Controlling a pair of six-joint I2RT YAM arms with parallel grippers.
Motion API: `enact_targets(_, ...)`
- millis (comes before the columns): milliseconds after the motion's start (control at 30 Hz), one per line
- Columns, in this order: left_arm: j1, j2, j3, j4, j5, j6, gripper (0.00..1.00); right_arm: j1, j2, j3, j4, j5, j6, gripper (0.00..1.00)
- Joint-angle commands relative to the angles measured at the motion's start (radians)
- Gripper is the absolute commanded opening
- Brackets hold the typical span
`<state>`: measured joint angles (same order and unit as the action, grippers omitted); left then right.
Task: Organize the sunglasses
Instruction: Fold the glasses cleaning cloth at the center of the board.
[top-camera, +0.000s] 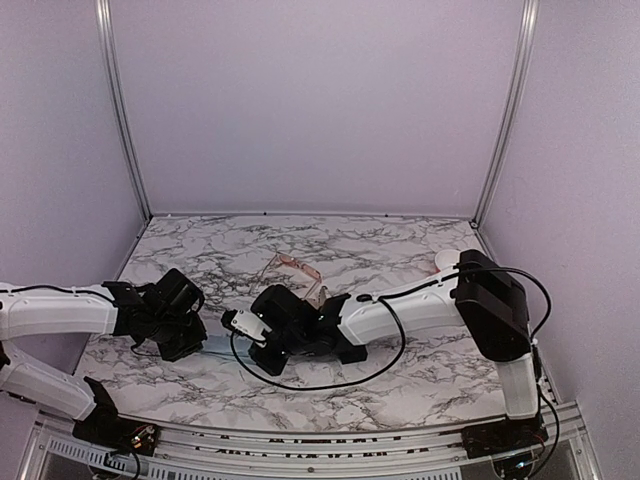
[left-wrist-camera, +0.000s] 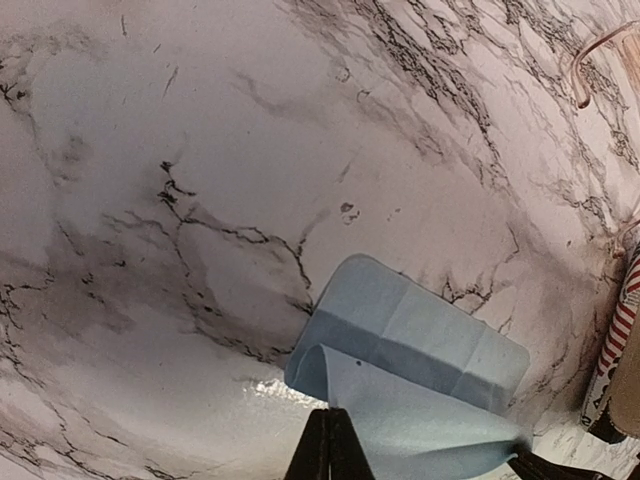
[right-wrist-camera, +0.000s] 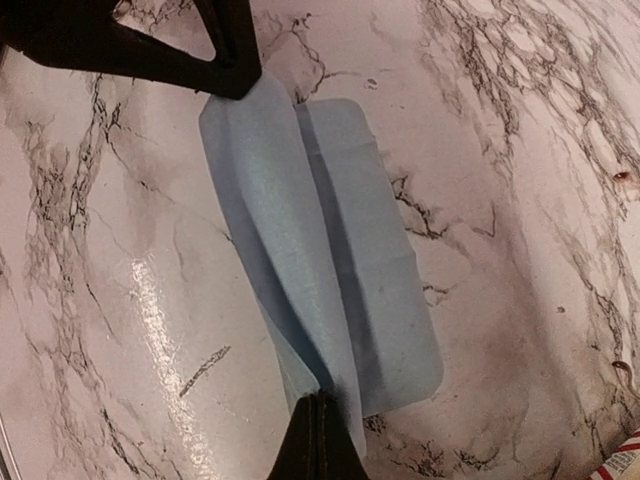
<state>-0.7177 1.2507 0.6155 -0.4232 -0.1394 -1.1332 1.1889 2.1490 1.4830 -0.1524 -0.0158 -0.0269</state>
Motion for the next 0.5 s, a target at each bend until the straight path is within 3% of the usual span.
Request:
enact_targets(0,0.009,0.011,0.027,-0.002,-0.017,0.017,0.00,-0.012,0.030,0.053,-0.026,0.010,-0.005,0.00)
enact_targets(467,0.018,0.012,0.029,-0.018,-0.008,0.009,0.00,-0.022,0.061,0.091,-0.038,0.003,-0.011,0.00)
